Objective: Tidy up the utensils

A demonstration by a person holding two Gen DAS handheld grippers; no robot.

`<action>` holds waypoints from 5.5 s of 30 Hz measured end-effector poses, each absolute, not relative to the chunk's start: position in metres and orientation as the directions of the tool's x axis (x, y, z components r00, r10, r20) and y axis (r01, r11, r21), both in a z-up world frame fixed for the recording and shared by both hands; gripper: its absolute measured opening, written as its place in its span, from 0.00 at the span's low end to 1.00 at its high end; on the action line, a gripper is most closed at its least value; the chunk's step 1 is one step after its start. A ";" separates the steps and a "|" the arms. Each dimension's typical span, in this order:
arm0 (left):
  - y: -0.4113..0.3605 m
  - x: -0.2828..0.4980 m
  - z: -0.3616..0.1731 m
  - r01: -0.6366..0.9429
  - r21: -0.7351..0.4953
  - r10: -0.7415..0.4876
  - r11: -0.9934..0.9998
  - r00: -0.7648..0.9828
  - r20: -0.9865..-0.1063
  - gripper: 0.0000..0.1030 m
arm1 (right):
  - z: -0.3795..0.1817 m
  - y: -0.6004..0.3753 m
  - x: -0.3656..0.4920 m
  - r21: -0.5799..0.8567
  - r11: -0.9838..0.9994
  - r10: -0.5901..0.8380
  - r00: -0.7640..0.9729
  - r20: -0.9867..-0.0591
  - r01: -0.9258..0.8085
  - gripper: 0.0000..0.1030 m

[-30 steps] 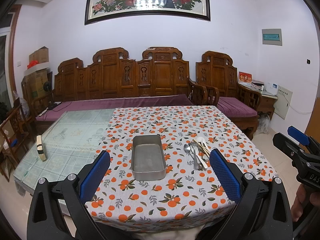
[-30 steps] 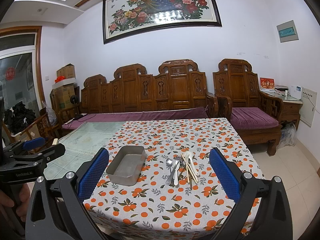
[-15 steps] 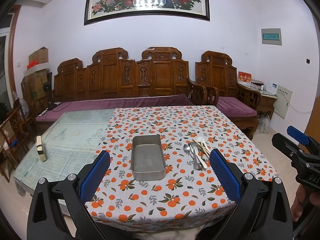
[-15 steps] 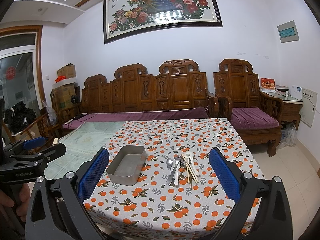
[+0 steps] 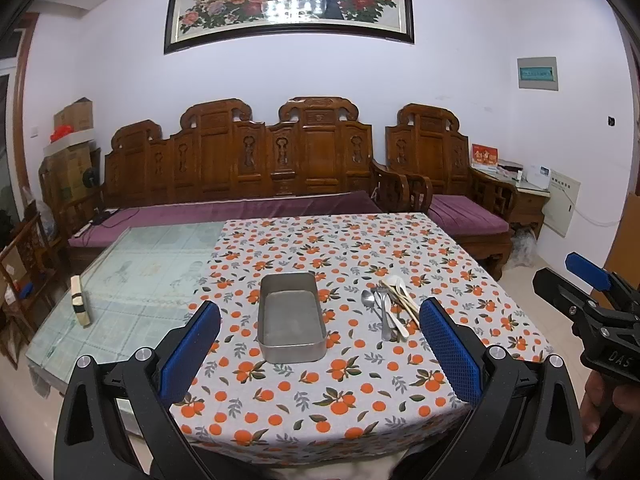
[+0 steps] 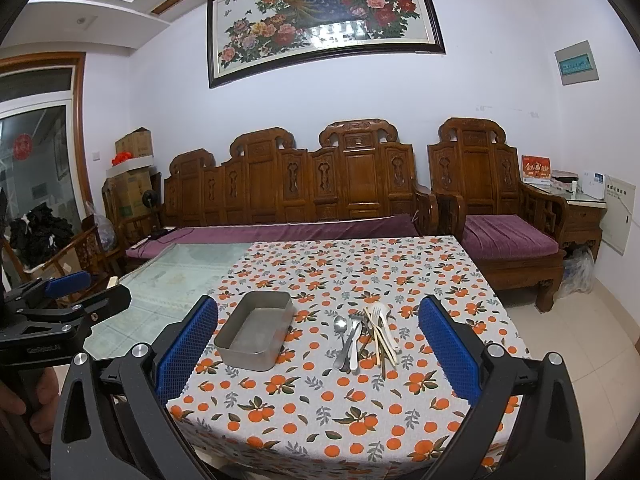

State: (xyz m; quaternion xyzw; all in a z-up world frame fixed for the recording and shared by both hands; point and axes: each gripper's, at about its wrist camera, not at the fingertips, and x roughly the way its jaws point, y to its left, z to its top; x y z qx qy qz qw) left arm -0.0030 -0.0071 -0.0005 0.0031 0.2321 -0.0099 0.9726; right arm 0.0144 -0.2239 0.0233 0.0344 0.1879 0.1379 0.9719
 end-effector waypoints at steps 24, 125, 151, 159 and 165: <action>-0.018 0.092 -0.061 0.126 0.044 -0.076 0.991 0.803 -0.591 0.94 | -0.034 -0.245 0.119 0.154 0.961 0.275 0.849 -0.450 -0.230 0.85; -0.054 0.278 -0.174 0.303 -0.171 -0.328 0.937 0.606 -0.725 0.06 | -0.224 -0.183 0.328 0.176 0.914 0.350 0.490 -0.799 -0.367 0.36; 0.013 0.262 -0.162 0.189 -0.161 -0.247 0.969 0.654 -0.715 0.06 | -0.193 -0.172 0.281 0.131 0.898 0.358 0.524 -0.773 -0.420 0.10; 0.042 0.278 -0.182 0.117 -0.129 -0.174 0.985 0.629 -0.757 0.06 | -0.182 -0.157 0.273 0.135 0.876 0.397 0.535 -0.746 -0.462 0.10; 0.052 0.295 -0.210 0.073 -0.084 -0.110 0.994 0.572 -0.813 0.06 | -0.178 -0.153 0.271 0.150 0.867 0.419 0.530 -0.737 -0.475 0.10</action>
